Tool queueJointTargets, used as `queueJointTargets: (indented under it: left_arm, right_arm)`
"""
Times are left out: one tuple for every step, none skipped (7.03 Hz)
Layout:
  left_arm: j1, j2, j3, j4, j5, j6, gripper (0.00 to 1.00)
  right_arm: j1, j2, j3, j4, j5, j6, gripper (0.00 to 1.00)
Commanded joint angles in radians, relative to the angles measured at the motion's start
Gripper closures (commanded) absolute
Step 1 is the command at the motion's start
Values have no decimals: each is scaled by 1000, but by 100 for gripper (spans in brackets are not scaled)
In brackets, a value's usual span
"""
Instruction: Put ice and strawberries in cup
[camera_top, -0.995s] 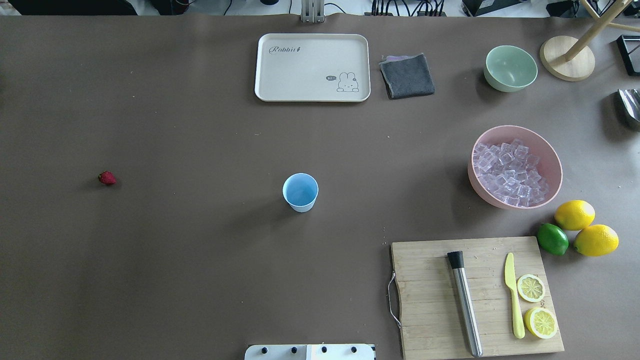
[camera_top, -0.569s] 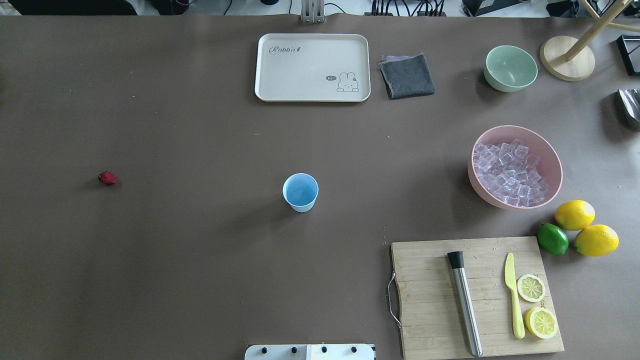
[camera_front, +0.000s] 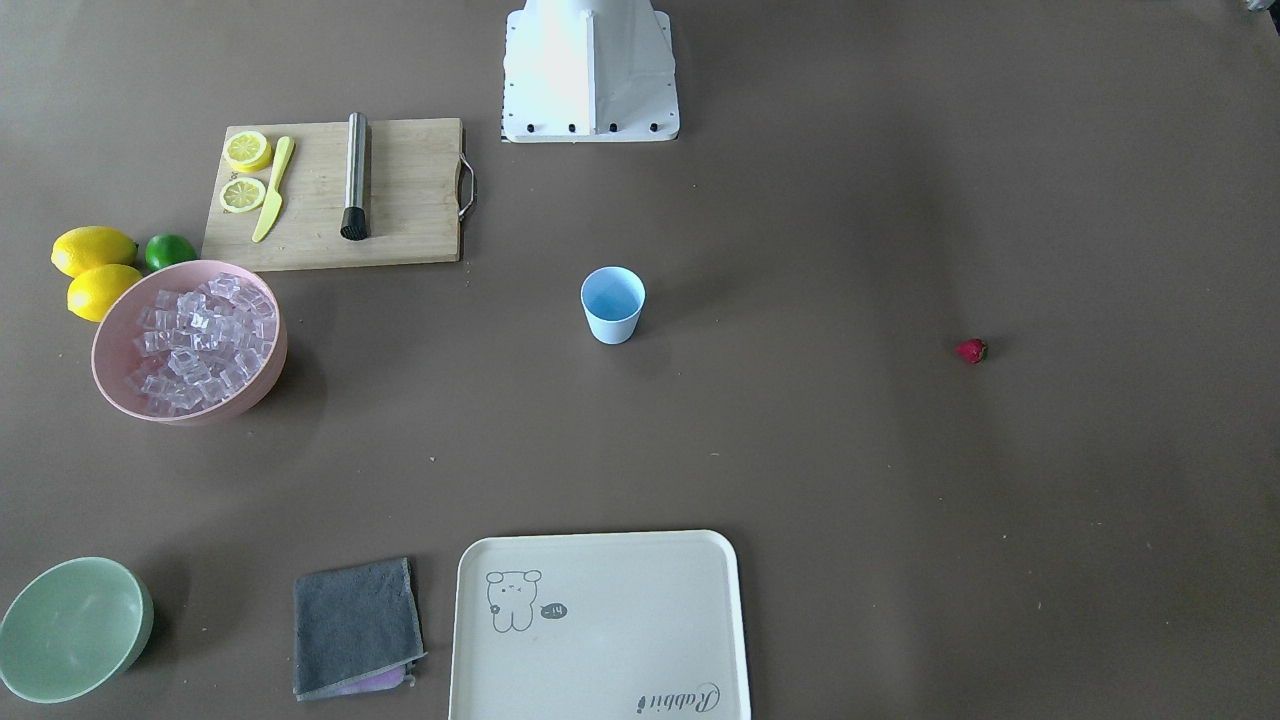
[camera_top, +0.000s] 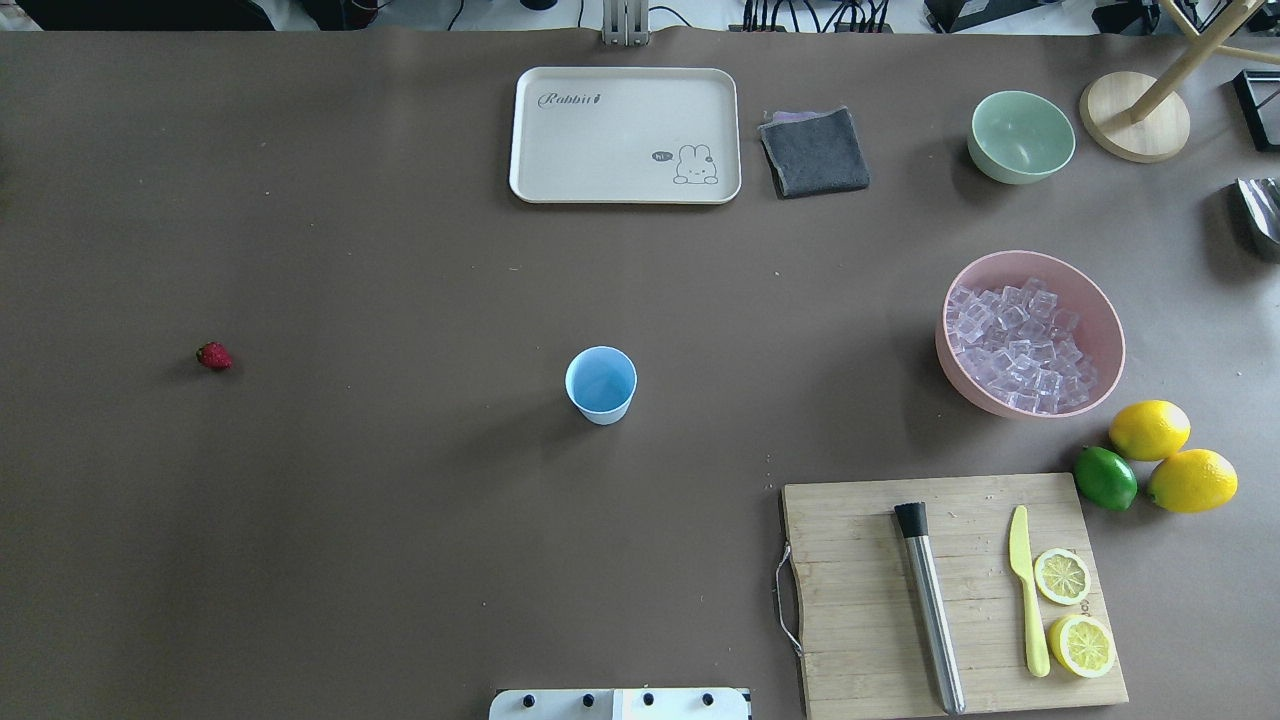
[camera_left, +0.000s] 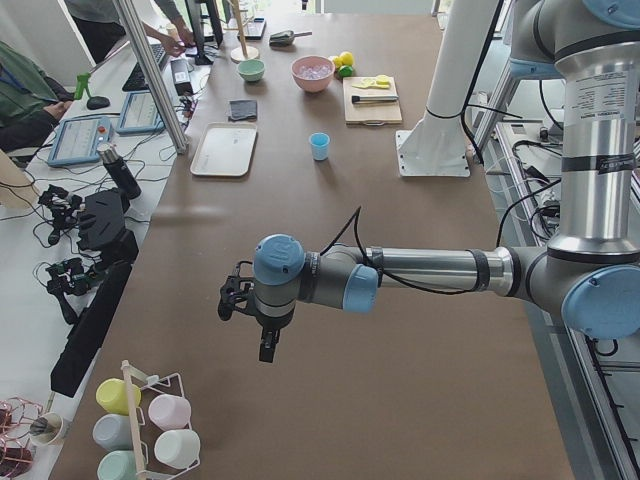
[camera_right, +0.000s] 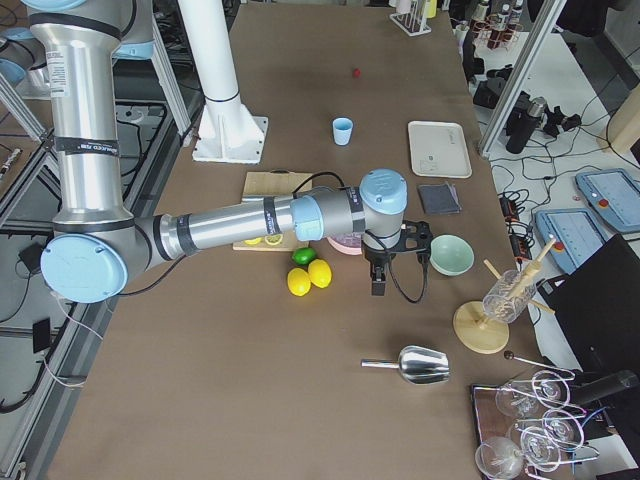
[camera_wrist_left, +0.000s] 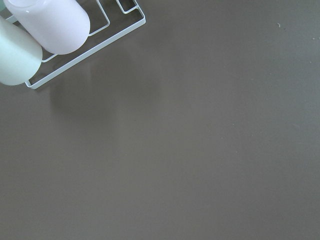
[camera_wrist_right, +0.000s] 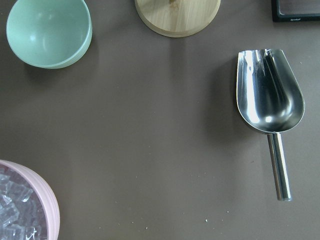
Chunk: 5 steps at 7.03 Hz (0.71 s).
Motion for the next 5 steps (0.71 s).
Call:
queueJointTargets:
  left_arm:
    - [4, -5, 13, -1, -3, 0, 2]
    - [4, -2, 13, -4, -3, 3, 2]
    - [3, -1, 10, -19, -3, 9, 2]
    - [2, -1, 7, -21, -3, 9, 2]
    - [2, -1, 8, -21, -3, 8, 2]
  right_arm:
    - [0, 3, -1, 0, -2, 0, 0]
    - [0, 1, -1, 0, 0, 2, 0]
    - [0, 1, 0, 0, 2, 2, 0]
    - [0, 0, 0, 0, 0, -1, 0]
    - [0, 1, 0, 0, 0, -2, 0]
